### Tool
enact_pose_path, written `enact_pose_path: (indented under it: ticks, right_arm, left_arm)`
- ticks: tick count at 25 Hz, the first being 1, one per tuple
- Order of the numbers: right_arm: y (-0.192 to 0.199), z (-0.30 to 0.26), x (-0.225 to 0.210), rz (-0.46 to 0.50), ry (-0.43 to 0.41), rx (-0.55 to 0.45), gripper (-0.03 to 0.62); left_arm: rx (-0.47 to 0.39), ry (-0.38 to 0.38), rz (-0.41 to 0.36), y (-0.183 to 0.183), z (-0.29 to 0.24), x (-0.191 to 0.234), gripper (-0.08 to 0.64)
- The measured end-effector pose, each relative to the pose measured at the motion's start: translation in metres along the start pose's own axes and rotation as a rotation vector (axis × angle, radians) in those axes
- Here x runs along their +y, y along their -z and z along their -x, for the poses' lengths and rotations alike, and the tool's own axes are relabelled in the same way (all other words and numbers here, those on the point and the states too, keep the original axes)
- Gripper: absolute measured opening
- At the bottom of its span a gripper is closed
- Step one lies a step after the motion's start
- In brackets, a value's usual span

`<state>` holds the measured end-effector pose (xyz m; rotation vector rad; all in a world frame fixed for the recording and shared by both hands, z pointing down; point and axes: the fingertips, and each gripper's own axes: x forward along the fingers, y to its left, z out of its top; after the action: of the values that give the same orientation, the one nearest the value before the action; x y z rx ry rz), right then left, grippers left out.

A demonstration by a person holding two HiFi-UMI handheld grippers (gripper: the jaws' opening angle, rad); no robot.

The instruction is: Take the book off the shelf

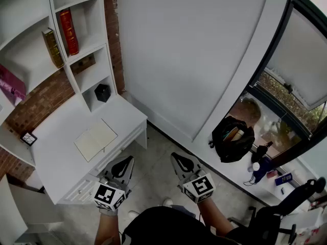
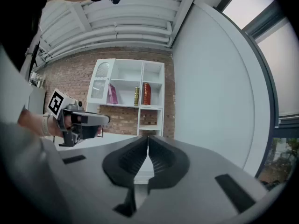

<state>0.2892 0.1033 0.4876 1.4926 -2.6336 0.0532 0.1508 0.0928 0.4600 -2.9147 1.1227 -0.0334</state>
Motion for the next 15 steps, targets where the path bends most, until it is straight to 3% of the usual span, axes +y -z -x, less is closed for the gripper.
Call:
enact_pose_path:
  ticks: [15]
  right_arm:
    - [0.006, 0.029, -0.085, -0.033, -0.026, -0.087, 0.021]
  left_arm:
    - [0.015, -0.083, -0.061, 0.000, -0.081, -0.026, 0.008]
